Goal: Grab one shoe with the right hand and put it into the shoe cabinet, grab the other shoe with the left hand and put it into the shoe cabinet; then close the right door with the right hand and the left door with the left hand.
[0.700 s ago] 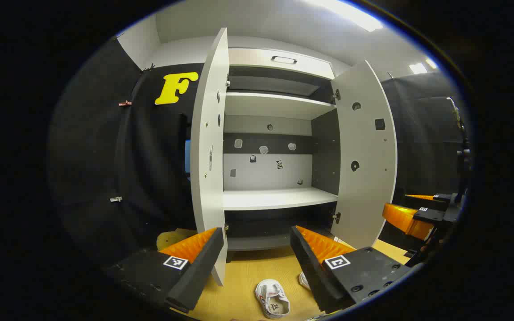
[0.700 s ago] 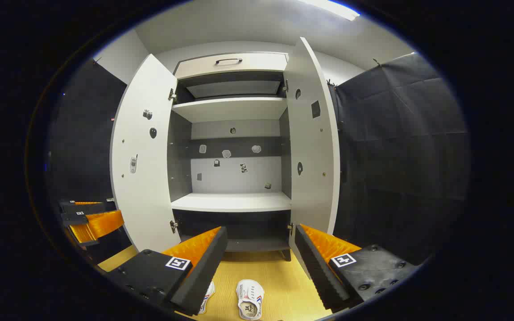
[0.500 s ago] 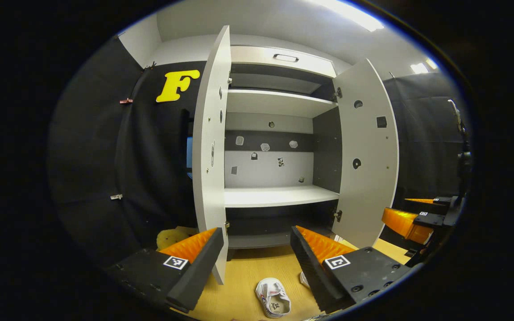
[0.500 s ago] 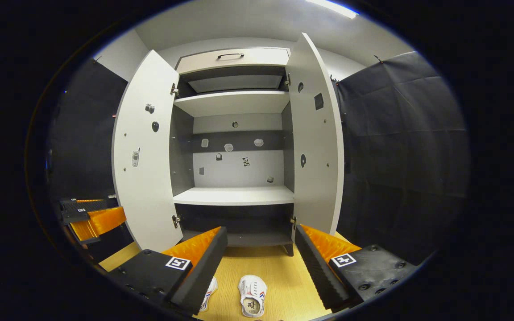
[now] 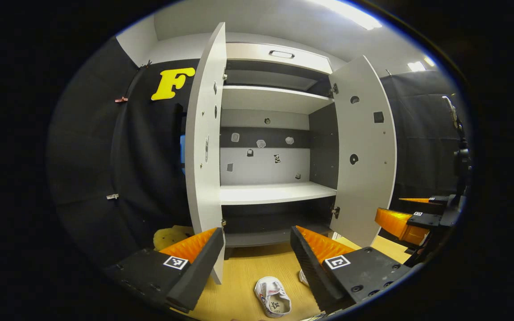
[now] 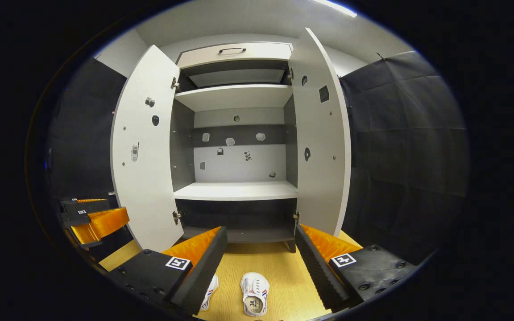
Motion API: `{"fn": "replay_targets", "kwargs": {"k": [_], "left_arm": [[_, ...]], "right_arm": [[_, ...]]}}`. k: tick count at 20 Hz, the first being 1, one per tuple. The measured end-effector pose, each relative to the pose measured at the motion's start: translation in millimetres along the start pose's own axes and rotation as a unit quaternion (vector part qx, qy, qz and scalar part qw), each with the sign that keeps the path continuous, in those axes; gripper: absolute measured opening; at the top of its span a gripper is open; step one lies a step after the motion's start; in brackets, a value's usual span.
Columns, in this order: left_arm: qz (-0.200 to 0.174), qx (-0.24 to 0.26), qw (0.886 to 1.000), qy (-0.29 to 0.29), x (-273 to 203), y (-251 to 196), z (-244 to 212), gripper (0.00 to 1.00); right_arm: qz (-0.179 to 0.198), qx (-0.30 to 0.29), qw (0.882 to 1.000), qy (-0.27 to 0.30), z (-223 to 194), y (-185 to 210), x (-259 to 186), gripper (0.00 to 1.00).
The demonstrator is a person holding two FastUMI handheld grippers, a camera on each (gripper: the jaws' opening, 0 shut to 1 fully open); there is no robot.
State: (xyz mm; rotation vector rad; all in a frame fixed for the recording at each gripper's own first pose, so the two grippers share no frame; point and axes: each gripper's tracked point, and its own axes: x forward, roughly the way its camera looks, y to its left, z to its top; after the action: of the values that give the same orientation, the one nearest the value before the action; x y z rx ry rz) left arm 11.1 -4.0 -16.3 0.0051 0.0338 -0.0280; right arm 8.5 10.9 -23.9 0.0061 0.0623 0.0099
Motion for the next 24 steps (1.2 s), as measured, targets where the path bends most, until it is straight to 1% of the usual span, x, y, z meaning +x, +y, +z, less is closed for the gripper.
{"fn": "replay_targets", "kwargs": {"k": [4,7,10,13,15,20,22,24], "left_arm": [[-0.002,-0.008,1.0,0.005,5.5,2.2,-4.0,0.95],[-0.001,-0.004,1.0,0.005,7.6,3.4,-5.2,0.95],[-0.002,0.004,1.0,0.004,8.8,4.2,-8.4,0.95],[-0.006,0.001,1.0,0.008,6.6,5.4,-14.0,0.95],[0.005,0.006,1.0,0.002,4.0,13.5,-14.7,0.95],[0.004,0.011,1.0,0.015,2.4,19.2,-32.0,0.95],[0.004,0.011,1.0,0.023,3.2,21.0,-40.0,0.95],[0.008,0.012,0.999,0.032,1.1,23.1,-47.4,0.95]], "right_arm": [[-0.001,0.004,1.0,0.017,-14.1,-0.2,1.7,0.98],[-0.004,0.012,0.999,0.038,-28.9,-1.1,5.2,0.98],[-0.001,0.011,0.997,0.07,-53.2,2.0,7.9,0.99],[0.007,-0.003,0.995,0.104,-87.9,7.1,10.4,0.99],[0.014,0.001,0.991,0.131,-115.5,10.4,9.8,0.99],[0.032,0.025,0.979,0.197,-182.8,27.7,15.0,0.99],[0.046,0.023,0.973,0.224,-209.4,38.6,15.6,0.99],[0.069,0.014,0.963,0.258,-239.1,52.1,14.3,0.99]]}}
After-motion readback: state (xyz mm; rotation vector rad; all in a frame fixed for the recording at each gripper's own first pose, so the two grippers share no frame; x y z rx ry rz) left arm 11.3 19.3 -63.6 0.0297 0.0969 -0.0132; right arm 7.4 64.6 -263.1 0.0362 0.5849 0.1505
